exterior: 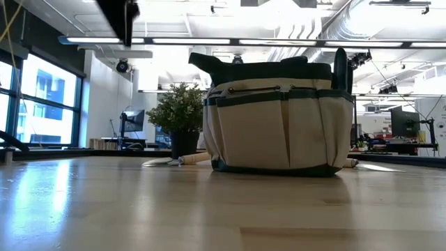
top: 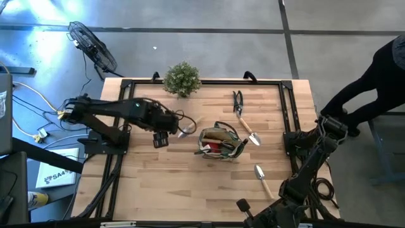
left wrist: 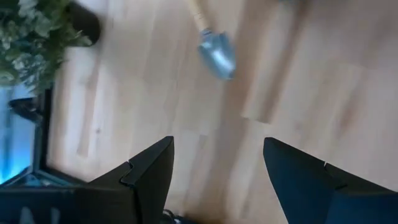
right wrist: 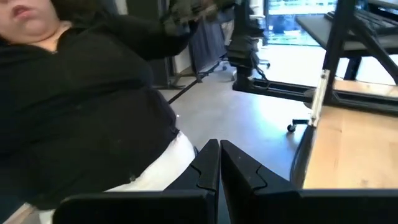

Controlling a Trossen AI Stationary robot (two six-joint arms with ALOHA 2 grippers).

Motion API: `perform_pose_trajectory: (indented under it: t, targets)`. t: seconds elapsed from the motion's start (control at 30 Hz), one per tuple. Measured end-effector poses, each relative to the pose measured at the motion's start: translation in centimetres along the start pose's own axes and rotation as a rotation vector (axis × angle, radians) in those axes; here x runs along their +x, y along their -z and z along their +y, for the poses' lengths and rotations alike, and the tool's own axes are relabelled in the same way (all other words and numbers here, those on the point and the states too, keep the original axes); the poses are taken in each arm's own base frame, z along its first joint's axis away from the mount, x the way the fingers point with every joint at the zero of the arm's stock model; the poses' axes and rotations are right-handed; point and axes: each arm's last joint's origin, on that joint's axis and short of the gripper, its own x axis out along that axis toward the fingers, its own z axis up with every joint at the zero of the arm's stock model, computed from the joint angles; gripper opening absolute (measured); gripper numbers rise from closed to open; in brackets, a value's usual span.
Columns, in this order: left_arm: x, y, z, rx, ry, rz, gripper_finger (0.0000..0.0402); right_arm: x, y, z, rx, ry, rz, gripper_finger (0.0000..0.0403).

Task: Pick & Place Garden tools in Gardening bag
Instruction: Put the bottom right brown trowel into the green bag

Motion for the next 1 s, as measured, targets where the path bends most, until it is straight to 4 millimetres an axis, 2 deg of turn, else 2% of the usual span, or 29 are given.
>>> perform_pose_trajectory:
  t: [0.13, 0.3, 0.5, 0.63, 0.7, 1.0]
  targets:
    - [3.8, 0.7, -0.4, 0.016, -0.058, 0.044, 0.0239, -0.1, 0.8, -0.6, 0.142, 0.167, 0.036, 0.0004]
    - [6.7, 1.4, -0.8, 0.055, -0.039, 0.072, 0.0239, -1.5, 2.8, -2.1, 0.521, 0.475, 0.137, 0.0004]
    - [7.3, 1.4, -0.7, 0.037, -0.021, 0.079, 0.0239, -5.0, 4.9, -4.1, 0.931, 0.854, 0.248, 0.0004]
    - [7.3, 1.3, -0.8, 0.031, -0.017, 0.069, 0.0239, -7.4, 6.3, -5.1, 1.229, 1.122, 0.523, 0.0004]
    - [7.3, 1.3, -0.8, 0.031, -0.015, 0.070, 0.0239, -8.0, 6.6, -5.3, 1.311, 1.209, 0.647, 0.0004]
    - [7.3, 1.2, -0.8, 0.028, -0.014, 0.063, 0.0239, -7.3, 6.5, -5.9, 1.431, 1.186, 0.716, 0.0004]
